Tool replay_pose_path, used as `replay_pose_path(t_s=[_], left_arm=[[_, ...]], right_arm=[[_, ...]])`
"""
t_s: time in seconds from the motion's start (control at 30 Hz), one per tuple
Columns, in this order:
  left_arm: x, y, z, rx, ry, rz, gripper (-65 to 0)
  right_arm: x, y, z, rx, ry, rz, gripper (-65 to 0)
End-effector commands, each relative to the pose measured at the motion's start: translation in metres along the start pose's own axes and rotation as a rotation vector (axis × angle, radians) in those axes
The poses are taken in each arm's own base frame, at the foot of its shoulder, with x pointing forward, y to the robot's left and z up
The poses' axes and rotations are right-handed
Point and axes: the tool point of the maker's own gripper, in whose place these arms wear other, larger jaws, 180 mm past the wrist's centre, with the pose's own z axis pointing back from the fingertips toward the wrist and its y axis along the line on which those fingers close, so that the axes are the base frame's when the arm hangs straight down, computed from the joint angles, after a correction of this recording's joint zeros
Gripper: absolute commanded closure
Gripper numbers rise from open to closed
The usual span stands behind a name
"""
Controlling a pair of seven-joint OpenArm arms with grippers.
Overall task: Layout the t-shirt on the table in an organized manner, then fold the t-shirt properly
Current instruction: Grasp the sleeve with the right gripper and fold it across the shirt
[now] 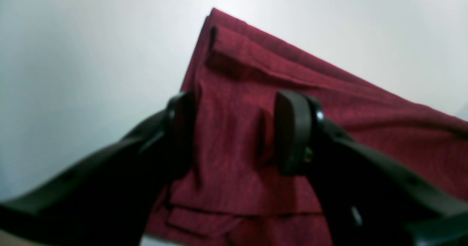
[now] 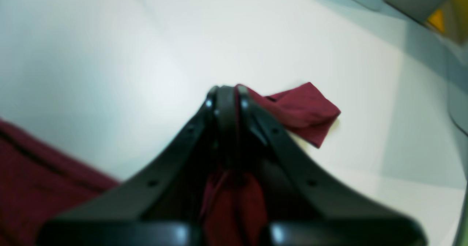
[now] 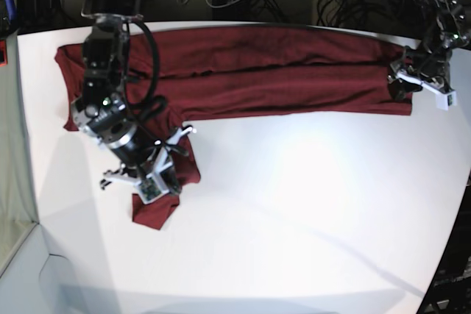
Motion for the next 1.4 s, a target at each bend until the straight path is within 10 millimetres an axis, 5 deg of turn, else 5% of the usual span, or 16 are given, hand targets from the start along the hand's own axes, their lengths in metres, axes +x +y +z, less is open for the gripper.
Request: replay_pose_path(t_s=[0.0,0.27,0.63,0.93,1.27,1.37], left_arm=[[-0.003,0.004,0.002,0.016,0.028,-0.011,-33.1],[-0.003,0.005,0.002,0.017,0.029,-0.011,-33.1],[-0.007,0.006,0.003,0.018,0.038,-0.011,-33.1],[-0.006,0.005,0.003,0.018,0.037,-0.011,-33.1],[-0.007,0.005,0.003,0.018,0.039,-0.011,-33.2],[-0.004,0.004,0.003,0.015,0.032,-0.014,-33.2]], right_arm=[[0.024,0.005,0.006,0.006,-0.083,0.017,0.0],[0.045,0.079,0.039,0.14,-0.151,0.075,0.0],[0.025,0.126,0.054,0.247,-0.111,0.042,0.0],[0.025,0.186,0.071,0.416,-0.119,0.062,0.0],[0.011,0.218,0.081,0.527,-0.087,0.113,0.0],[0.006,0.224,0.083,0.55,-0.075,0.125,-6.4]])
